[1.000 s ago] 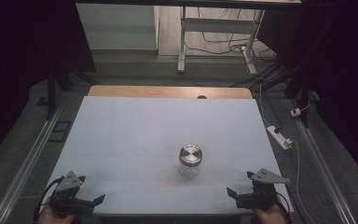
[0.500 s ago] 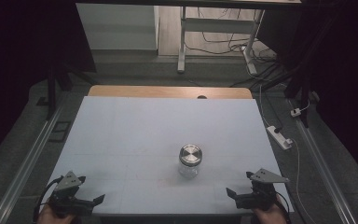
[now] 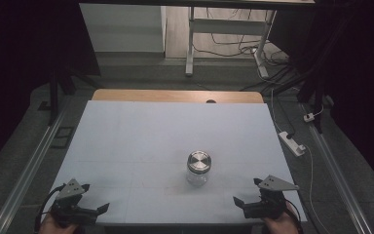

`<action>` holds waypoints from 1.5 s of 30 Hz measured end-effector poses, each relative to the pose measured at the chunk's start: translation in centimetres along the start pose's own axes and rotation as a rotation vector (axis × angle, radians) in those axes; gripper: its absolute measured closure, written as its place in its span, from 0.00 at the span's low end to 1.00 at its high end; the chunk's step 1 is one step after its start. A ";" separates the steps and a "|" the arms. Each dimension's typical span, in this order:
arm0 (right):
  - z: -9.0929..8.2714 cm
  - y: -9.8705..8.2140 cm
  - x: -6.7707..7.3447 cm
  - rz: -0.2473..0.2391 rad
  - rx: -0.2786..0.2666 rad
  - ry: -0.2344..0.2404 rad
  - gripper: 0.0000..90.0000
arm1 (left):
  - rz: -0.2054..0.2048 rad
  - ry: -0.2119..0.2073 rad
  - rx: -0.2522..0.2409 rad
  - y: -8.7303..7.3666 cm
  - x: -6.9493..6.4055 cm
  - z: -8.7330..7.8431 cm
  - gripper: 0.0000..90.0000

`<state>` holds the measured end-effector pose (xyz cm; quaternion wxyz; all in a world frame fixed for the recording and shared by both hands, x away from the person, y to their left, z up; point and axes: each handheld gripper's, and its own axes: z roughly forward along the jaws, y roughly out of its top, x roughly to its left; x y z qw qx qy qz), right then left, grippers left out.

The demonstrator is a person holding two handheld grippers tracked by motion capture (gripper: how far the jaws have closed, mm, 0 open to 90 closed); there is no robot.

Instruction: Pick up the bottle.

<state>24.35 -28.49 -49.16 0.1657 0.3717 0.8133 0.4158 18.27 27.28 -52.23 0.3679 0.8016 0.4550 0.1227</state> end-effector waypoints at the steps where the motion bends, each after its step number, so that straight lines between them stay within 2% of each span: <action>1: 0.1 0.1 0.1 -0.006 -0.002 0.016 0.00 | -0.001 -0.001 0.000 0.0 0.0 0.0 0.01; 13: 1.1 1.1 0.9 -0.048 -0.031 0.055 0.00 | 0.001 -0.002 0.002 0.0 0.0 0.0 0.01; 22: 2.1 1.6 1.3 -0.076 -0.030 0.075 0.00 | 0.009 0.003 0.005 0.0 -0.1 0.1 0.01; 26: 2.9 2.0 1.5 -0.069 -0.026 0.106 0.00 | 0.015 0.004 0.005 0.0 -0.1 0.1 0.01; 30: 3.6 2.4 1.6 -0.092 -0.036 0.139 0.00 | 0.012 0.004 0.006 0.0 -0.1 0.1 0.01; 33: 4.2 2.8 1.8 -0.101 -0.033 0.144 0.00 | 0.011 0.004 0.008 0.0 -0.1 0.1 0.01; 45: 6.1 3.9 2.3 -0.068 -0.006 0.175 0.00 | 0.006 0.002 0.012 0.1 -0.1 0.1 0.01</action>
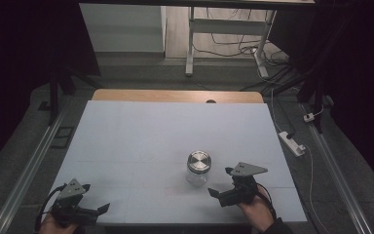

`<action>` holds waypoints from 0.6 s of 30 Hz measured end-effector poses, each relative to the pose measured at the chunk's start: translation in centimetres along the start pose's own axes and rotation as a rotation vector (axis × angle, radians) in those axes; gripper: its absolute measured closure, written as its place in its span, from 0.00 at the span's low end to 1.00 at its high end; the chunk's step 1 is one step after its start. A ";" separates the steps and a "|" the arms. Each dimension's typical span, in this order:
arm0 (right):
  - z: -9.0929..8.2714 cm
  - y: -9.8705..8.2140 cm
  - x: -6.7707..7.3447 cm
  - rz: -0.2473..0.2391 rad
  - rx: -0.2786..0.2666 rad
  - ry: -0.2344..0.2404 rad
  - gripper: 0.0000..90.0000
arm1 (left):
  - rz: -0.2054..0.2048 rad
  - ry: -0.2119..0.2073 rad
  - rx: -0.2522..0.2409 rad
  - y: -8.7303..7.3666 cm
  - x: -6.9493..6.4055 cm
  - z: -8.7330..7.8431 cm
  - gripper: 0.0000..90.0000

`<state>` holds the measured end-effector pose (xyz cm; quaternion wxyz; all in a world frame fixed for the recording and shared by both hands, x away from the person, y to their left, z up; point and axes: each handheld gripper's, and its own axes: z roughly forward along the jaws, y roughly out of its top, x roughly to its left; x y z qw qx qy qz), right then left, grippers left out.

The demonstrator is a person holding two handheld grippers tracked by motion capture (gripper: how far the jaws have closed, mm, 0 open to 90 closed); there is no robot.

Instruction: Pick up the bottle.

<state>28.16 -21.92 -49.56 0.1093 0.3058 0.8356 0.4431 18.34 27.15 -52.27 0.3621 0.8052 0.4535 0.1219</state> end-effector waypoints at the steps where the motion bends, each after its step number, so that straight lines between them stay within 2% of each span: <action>1: 0.3 0.2 0.0 0.007 0.006 0.006 0.00 | -0.001 0.000 0.000 0.0 0.0 0.0 0.01; 4: 0.7 0.5 0.0 -0.007 0.018 -0.011 0.00 | -0.001 -0.001 0.002 0.0 0.0 0.0 0.01; 8: 1.5 0.8 0.1 0.003 0.025 -0.025 0.00 | -0.002 -0.003 0.004 0.0 0.0 0.0 0.01; 14: 3.0 1.3 0.3 -0.027 0.060 0.002 0.00 | -0.001 -0.005 0.005 0.0 0.0 0.0 0.01; 18: 3.7 1.6 0.3 -0.030 0.057 -0.004 0.00 | 0.000 -0.006 0.006 0.0 0.1 0.1 0.01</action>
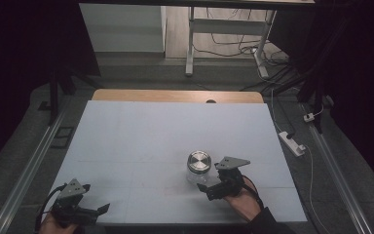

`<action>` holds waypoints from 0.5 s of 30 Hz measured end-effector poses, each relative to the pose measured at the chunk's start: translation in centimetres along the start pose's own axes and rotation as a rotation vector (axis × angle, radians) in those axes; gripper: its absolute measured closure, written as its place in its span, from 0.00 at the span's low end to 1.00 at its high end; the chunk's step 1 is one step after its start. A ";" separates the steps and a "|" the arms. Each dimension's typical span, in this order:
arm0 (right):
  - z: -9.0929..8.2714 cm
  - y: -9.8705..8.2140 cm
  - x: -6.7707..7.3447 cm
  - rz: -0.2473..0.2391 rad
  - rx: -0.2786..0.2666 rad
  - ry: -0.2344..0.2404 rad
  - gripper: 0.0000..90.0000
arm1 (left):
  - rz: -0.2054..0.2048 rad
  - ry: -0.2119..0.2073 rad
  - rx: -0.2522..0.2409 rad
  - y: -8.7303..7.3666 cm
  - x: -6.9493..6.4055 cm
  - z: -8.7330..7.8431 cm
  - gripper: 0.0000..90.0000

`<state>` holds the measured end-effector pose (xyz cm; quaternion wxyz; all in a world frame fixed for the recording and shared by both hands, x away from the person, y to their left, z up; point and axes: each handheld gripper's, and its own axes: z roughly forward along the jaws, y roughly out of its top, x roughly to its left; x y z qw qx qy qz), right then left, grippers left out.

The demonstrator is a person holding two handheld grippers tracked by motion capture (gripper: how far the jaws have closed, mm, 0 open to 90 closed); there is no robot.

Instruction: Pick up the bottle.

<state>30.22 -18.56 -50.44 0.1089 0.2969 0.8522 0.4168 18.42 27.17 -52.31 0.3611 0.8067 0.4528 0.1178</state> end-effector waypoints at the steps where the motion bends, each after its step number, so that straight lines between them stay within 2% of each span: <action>1: 0.2 0.1 0.0 -0.004 0.000 -0.007 0.00 | 0.000 0.000 0.000 0.0 0.0 0.0 0.01; 15: 2.6 1.2 -0.2 -0.019 -0.013 0.003 0.00 | -0.003 0.000 0.002 0.0 0.0 0.0 0.01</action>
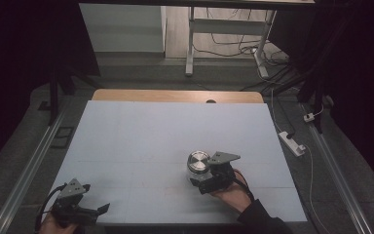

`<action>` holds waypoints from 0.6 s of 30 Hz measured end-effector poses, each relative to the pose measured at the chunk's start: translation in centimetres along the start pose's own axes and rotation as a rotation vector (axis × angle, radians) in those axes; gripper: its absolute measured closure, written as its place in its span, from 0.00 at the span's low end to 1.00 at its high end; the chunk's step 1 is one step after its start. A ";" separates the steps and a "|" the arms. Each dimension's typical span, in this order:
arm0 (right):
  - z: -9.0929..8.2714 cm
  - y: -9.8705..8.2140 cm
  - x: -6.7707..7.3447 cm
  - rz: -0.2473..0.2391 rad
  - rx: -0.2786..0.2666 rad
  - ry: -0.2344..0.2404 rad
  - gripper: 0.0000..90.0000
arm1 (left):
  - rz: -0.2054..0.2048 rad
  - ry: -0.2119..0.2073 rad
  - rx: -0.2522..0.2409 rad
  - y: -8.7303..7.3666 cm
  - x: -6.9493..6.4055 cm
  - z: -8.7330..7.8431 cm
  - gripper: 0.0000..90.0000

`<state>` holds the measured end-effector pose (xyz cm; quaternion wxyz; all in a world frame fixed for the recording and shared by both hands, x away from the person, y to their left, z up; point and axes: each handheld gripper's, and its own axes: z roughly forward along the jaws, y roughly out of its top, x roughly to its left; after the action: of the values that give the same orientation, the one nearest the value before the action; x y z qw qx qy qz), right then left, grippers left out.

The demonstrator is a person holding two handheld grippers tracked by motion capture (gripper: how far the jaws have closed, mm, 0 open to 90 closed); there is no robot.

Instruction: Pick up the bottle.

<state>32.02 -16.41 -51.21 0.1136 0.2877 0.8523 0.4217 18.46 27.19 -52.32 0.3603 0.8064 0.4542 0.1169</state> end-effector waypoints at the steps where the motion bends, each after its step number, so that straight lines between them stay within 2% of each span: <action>1: 0.1 0.1 0.0 0.000 -0.001 -0.002 0.00 | 0.000 0.000 0.000 0.0 0.0 0.0 0.01; 9: 0.7 0.3 0.1 -0.004 0.008 -0.003 0.01 | -0.001 0.001 0.001 0.0 0.0 0.0 0.01; 15: 0.7 0.6 0.2 -0.004 -0.006 0.001 0.13 | -0.002 0.001 0.002 0.0 0.0 0.0 0.01; 18: 0.7 0.7 0.4 -0.023 -0.007 -0.016 0.15 | -0.001 0.001 0.004 0.0 0.0 0.1 0.01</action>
<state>32.31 -15.43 -51.08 0.1261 0.2808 0.8532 0.4210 18.49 27.15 -52.34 0.3584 0.8067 0.4552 0.1163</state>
